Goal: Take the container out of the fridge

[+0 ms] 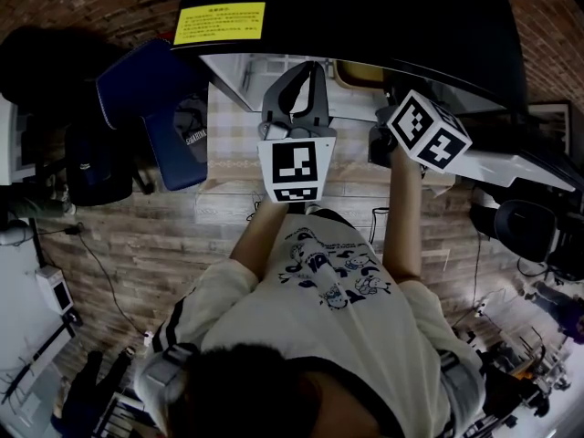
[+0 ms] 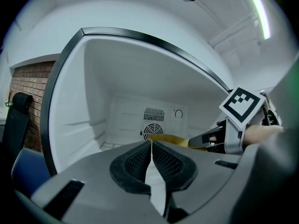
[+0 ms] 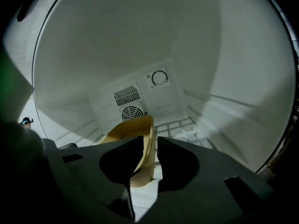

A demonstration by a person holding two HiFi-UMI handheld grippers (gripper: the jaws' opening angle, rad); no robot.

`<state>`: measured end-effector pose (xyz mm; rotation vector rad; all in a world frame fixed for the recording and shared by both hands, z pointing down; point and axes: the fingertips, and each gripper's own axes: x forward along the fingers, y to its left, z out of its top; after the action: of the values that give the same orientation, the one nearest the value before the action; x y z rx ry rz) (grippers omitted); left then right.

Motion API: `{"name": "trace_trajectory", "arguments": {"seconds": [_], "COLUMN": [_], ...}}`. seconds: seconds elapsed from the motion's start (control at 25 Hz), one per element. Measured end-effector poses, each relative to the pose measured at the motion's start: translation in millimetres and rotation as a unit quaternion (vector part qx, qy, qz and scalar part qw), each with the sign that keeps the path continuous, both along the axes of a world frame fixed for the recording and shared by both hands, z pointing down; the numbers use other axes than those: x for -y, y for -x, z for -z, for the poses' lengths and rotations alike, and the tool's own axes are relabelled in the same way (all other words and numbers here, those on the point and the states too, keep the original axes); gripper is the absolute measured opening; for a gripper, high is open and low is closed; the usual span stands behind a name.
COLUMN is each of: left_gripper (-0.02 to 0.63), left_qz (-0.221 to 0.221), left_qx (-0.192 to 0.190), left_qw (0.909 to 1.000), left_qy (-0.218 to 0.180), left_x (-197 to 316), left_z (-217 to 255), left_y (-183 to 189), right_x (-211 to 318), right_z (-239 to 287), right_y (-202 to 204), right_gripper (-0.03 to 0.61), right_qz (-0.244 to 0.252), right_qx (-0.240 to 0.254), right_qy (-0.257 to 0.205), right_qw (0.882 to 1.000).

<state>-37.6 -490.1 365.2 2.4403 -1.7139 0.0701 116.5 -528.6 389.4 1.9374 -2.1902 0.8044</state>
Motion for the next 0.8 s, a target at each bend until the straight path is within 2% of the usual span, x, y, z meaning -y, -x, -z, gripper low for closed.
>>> {"name": "trace_trajectory", "arguments": {"seconds": [0.2, 0.48, 0.8], "left_gripper": [0.023, 0.023, 0.023], "left_qz": [-0.001, -0.001, 0.003], "left_qx": [0.0, -0.002, -0.004], "left_qw": [1.0, 1.0, 1.0], "left_qy": [0.002, 0.004, 0.005], "left_x": [-0.5, 0.2, 2.1], "left_z": [-0.3, -2.7, -5.0], "left_y": [-1.9, 1.1, 5.8], "right_x": [1.0, 2.7, 2.8], "right_z": [-0.2, -2.6, -2.2], "right_y": [-1.5, 0.9, 1.5], "right_gripper": [0.099, 0.047, 0.041], "right_qz": [-0.007, -0.018, -0.022], "right_qx": [-0.004, -0.007, -0.007], "right_qy": [0.01, 0.023, 0.022], "right_qw": [1.0, 1.0, 0.999]}}
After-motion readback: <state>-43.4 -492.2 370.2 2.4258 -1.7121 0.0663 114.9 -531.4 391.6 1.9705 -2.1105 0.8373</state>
